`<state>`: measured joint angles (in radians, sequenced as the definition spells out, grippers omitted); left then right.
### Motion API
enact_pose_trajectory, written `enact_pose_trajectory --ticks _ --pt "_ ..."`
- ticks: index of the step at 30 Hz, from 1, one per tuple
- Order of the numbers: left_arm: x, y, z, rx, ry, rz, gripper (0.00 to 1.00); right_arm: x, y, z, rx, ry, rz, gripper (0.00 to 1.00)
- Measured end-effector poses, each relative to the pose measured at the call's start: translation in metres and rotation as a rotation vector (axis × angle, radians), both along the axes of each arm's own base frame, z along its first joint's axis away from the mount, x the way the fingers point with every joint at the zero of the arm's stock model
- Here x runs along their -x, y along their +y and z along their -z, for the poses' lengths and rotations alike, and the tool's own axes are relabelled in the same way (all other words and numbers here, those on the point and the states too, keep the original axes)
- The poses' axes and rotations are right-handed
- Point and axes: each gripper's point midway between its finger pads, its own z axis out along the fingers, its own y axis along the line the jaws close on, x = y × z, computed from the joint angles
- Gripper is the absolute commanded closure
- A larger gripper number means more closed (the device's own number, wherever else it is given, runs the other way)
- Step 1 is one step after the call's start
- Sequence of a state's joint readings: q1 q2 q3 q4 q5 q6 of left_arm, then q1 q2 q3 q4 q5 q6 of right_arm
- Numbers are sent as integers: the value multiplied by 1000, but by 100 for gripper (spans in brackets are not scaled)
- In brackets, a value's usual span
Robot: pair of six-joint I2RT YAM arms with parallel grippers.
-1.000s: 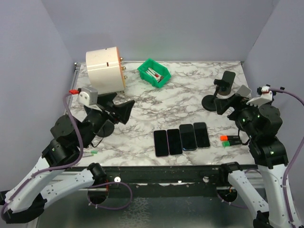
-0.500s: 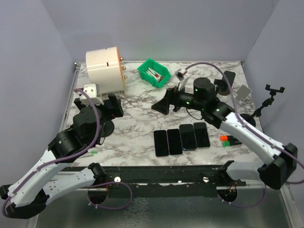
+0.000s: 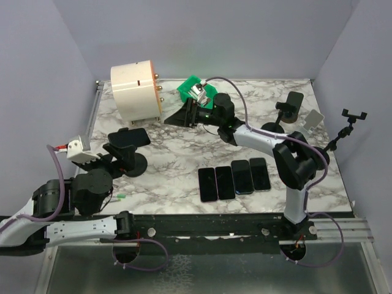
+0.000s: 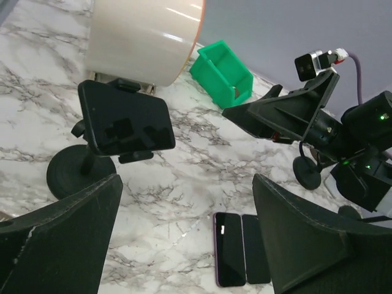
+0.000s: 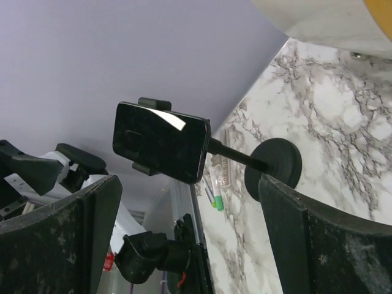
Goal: Remove the phone from the phone stand
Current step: Move the phone stand with the phone to the center of the board.
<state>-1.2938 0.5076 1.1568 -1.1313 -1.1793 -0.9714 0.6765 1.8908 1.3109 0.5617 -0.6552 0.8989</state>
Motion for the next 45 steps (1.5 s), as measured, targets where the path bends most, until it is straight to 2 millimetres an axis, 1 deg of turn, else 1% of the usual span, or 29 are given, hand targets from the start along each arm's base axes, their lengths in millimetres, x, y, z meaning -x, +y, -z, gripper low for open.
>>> enact_pose_trajectory --ticks 4,6,9,11,15,16,17,18,21,24,28,31,35,37,40,43,45 --pt "-2 7 5 -13 -8 -50 5 -8 20 6 -44 38 -47 1" --pt "-4 7 7 -59 -4 -86 1 -9 27 9 -56 57 -65 1" --pt "-9 0 10 -125 -1 -127 1 -12 39 13 -68 77 -91 3" --pt "-10 0 11 -132 -2 -141 1 -14 48 18 -73 92 -109 6" --pt "-9 10 9 -101 -16 -165 1 -13 65 31 -76 133 -151 11" --pt "-9 14 8 -87 -21 -169 1 -13 68 28 -84 140 -159 11" --pt "-8 16 8 -80 -24 -171 1 -12 72 38 -77 161 -168 12" --pt "-8 18 7 -76 -27 -175 1 -12 75 41 -79 172 -177 13" --pt "-8 18 5 -81 -29 -176 1 -12 84 47 -90 196 -206 15" --pt "-9 18 2 -87 -30 -175 1 -9 93 47 -121 207 -245 21" --pt "-8 19 -2 -95 -33 -171 2 0 97 48 -183 250 -298 32" --pt "-9 19 -3 -115 -36 -165 2 6 97 55 -231 286 -333 39" --pt "-9 19 -4 -125 -39 -163 2 9 96 65 -276 332 -363 46" --pt "-9 19 -5 -126 -41 -162 2 10 95 66 -289 344 -373 48" --pt "-9 20 -6 -124 -44 -161 2 12 94 60 -311 347 -387 53" --pt "-8 23 -7 -117 -47 -160 3 15 95 45 -345 325 -413 63" --pt "-8 24 -8 -113 -48 -160 3 17 96 34 -368 305 -433 65"
